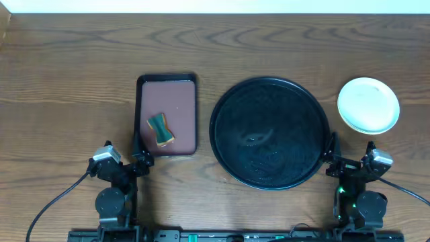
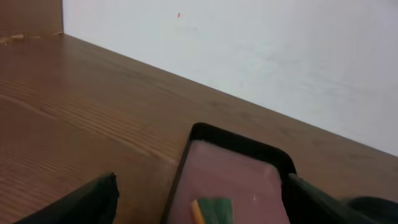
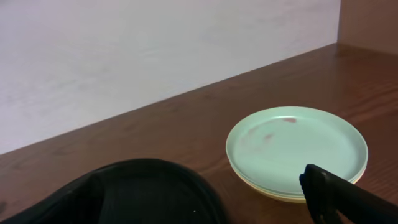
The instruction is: Clean dirty plates on tray and stack at the side
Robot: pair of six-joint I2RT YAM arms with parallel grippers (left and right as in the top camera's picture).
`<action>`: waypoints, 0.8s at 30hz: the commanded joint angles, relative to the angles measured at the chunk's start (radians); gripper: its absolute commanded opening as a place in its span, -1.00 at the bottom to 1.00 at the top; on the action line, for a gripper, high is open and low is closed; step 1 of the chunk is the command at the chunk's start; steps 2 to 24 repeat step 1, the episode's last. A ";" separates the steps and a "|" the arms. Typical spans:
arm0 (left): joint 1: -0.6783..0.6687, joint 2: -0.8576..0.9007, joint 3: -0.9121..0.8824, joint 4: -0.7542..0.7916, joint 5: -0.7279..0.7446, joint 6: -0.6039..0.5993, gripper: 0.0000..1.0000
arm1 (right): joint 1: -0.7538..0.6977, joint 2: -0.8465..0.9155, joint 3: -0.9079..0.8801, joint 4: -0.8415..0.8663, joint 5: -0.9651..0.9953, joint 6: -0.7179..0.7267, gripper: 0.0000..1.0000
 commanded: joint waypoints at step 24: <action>0.005 -0.004 -0.011 -0.049 -0.017 0.006 0.69 | 0.008 -0.006 -0.003 -0.002 0.002 0.007 0.99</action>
